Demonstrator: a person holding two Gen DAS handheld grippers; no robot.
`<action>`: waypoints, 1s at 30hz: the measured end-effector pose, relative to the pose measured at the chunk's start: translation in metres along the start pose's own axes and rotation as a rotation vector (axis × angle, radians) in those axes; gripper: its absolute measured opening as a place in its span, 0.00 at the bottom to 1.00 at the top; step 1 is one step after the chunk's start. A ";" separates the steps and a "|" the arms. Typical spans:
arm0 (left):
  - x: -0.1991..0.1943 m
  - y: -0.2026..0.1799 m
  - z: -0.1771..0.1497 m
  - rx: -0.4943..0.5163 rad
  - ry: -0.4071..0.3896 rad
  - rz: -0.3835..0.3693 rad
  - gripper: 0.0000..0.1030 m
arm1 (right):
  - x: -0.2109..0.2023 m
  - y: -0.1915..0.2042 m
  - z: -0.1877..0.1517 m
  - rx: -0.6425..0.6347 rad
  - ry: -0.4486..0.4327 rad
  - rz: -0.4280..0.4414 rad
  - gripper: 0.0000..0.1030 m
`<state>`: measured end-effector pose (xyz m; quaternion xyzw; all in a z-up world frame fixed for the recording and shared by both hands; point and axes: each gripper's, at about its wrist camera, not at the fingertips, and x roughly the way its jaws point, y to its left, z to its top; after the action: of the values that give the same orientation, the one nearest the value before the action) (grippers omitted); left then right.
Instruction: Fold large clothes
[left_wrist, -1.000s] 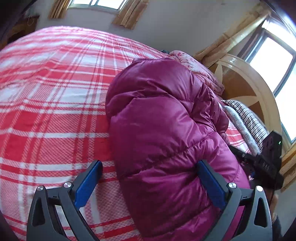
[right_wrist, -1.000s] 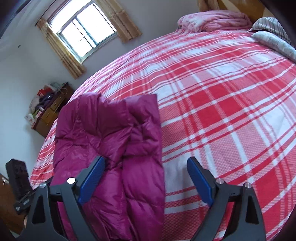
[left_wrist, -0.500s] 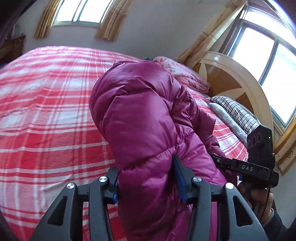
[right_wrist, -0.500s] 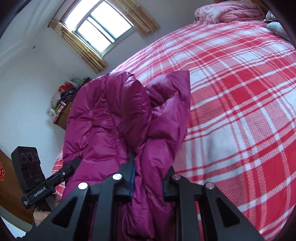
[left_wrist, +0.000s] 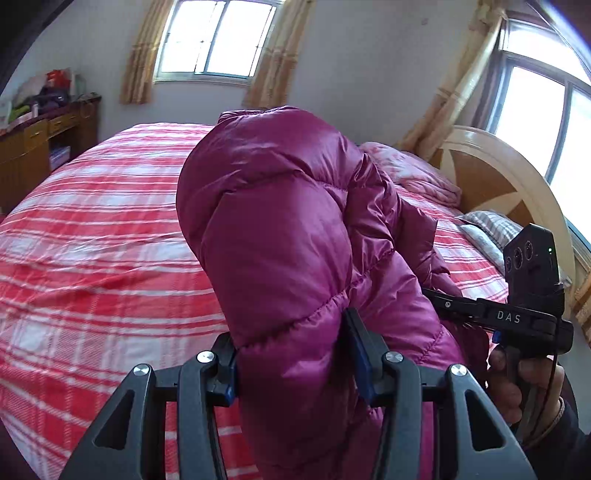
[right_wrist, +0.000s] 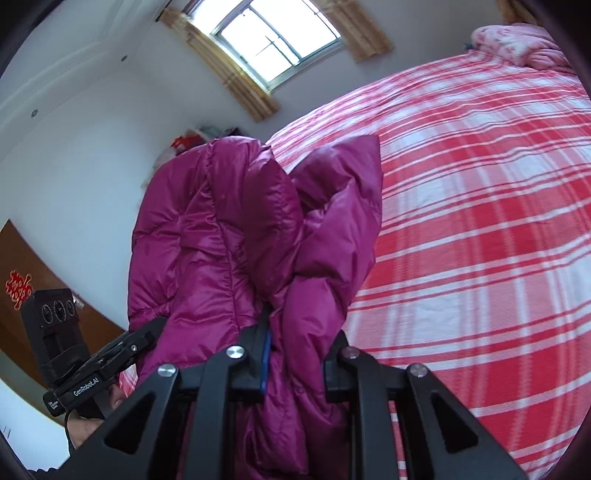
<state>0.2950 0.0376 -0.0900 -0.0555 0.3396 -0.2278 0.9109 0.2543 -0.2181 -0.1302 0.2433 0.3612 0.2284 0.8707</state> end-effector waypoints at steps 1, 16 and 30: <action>-0.003 0.003 -0.002 -0.004 -0.003 0.012 0.47 | 0.009 0.005 0.000 -0.009 0.012 0.007 0.21; -0.041 0.079 -0.034 -0.083 -0.006 0.172 0.47 | 0.103 0.057 -0.008 -0.075 0.149 0.078 0.21; -0.030 0.111 -0.060 -0.120 0.047 0.208 0.53 | 0.137 0.061 -0.012 -0.059 0.210 0.048 0.21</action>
<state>0.2775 0.1530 -0.1463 -0.0691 0.3777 -0.1127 0.9164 0.3188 -0.0889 -0.1733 0.2009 0.4378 0.2838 0.8291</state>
